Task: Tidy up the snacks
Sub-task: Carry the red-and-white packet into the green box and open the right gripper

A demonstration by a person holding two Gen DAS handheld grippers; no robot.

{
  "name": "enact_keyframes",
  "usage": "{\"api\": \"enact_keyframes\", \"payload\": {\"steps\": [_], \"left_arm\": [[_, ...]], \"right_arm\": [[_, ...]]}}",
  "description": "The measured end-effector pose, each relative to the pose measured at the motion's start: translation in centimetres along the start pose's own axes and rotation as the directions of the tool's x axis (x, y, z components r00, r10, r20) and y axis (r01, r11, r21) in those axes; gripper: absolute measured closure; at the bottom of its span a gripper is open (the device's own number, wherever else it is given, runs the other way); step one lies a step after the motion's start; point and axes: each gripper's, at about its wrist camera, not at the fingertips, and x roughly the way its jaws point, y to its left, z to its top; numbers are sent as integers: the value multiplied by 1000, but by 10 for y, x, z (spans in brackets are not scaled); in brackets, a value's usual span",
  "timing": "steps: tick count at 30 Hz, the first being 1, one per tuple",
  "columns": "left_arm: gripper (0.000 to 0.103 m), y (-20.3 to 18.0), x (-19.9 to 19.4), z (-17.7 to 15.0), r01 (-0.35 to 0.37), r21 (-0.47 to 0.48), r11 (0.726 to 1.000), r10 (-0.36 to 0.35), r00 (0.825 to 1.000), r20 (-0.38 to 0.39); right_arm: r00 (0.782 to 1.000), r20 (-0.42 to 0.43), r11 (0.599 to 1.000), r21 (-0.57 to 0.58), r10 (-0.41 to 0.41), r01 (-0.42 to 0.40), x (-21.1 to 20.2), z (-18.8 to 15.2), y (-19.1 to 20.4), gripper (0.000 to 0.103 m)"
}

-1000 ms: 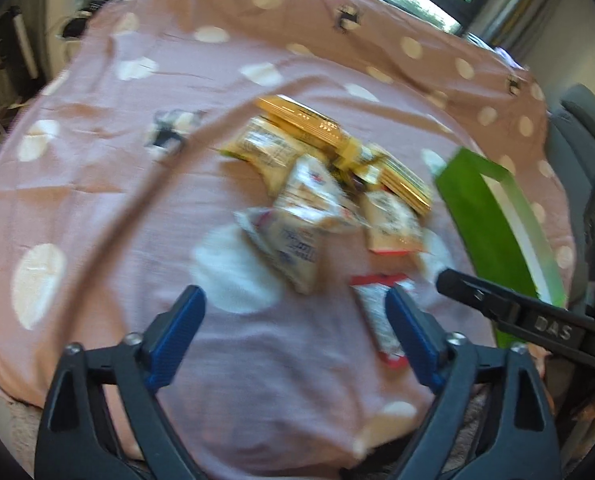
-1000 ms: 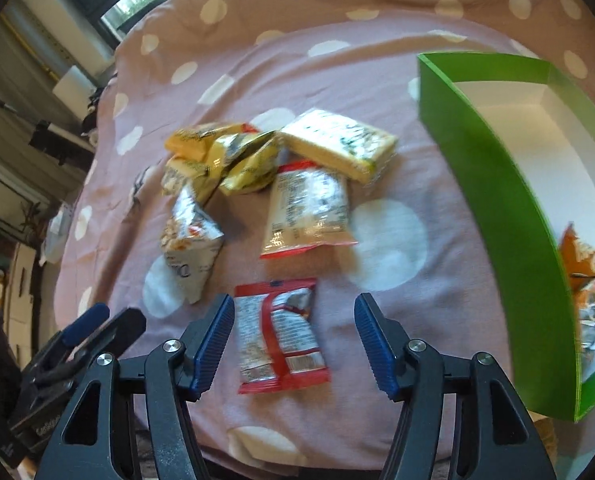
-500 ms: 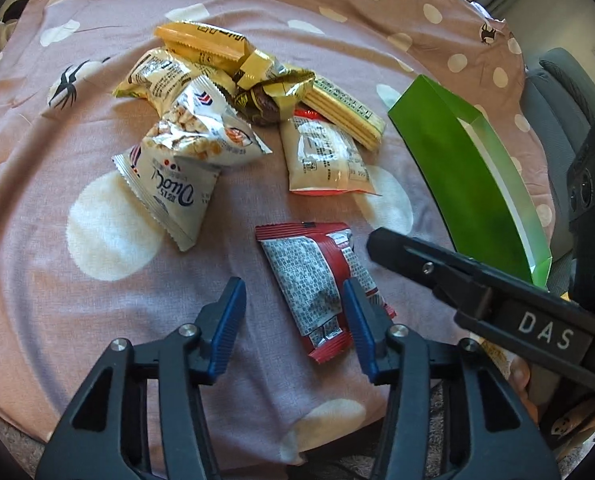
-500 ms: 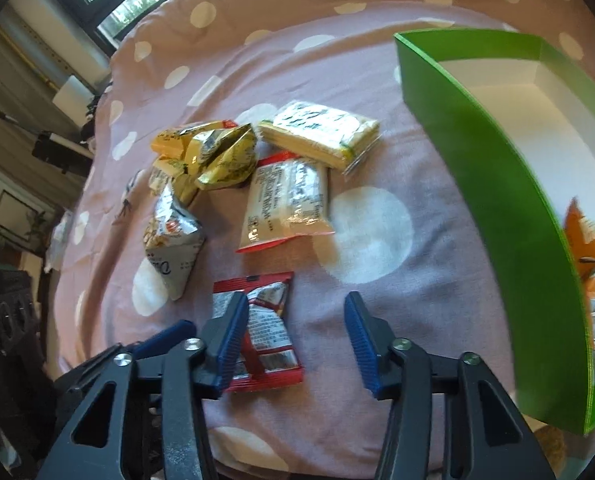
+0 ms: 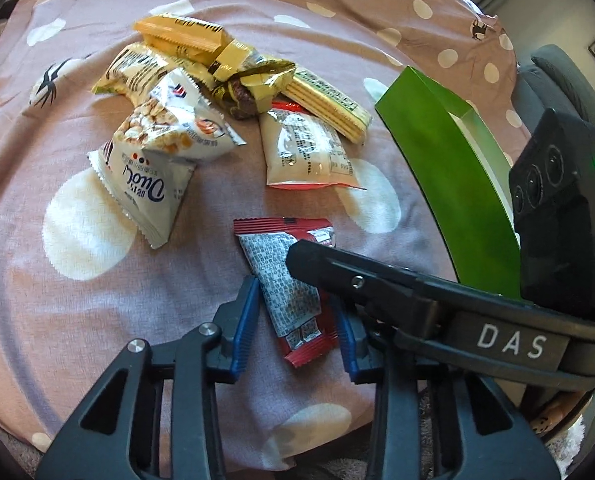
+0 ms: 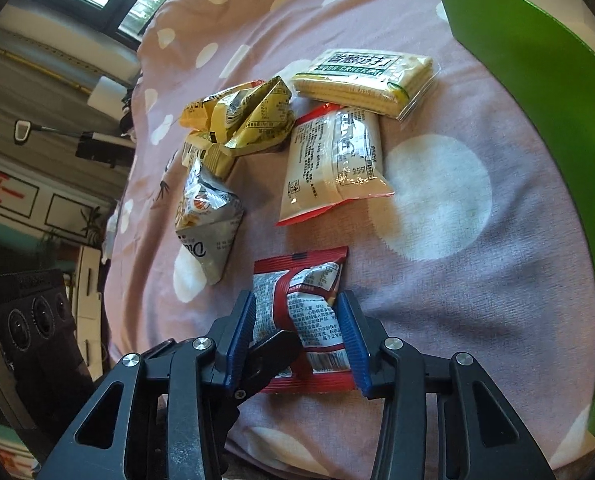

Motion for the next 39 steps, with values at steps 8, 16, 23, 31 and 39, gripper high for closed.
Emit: {"api": "enact_keyframes", "payload": {"steps": [8, 16, 23, 31, 39], "left_arm": [[69, -26, -23, 7, -27, 76, 997, 21, 997, 76], [70, -79, -50, 32, 11, 217, 976, -50, 984, 174], [70, -132, -50, 54, 54, 339, 939, -126, 973, 195], [70, -184, -21, 72, 115, 432, 895, -192, 972, 139], [70, -201, 27, 77, 173, 431, 886, -199, 980, 15]], "right_arm": [[997, 54, 999, -10, 49, -49, -25, -2, 4, 58], [972, 229, 998, -44, 46, -37, -94, 9, 11, 58], [926, 376, 1000, -9, -10, 14, -151, 24, -3, 58], [881, 468, 994, 103, -75, 31, -194, 31, -53, 58], [887, 440, 973, 226, -140, 42, -190, 39, -98, 58]]}}
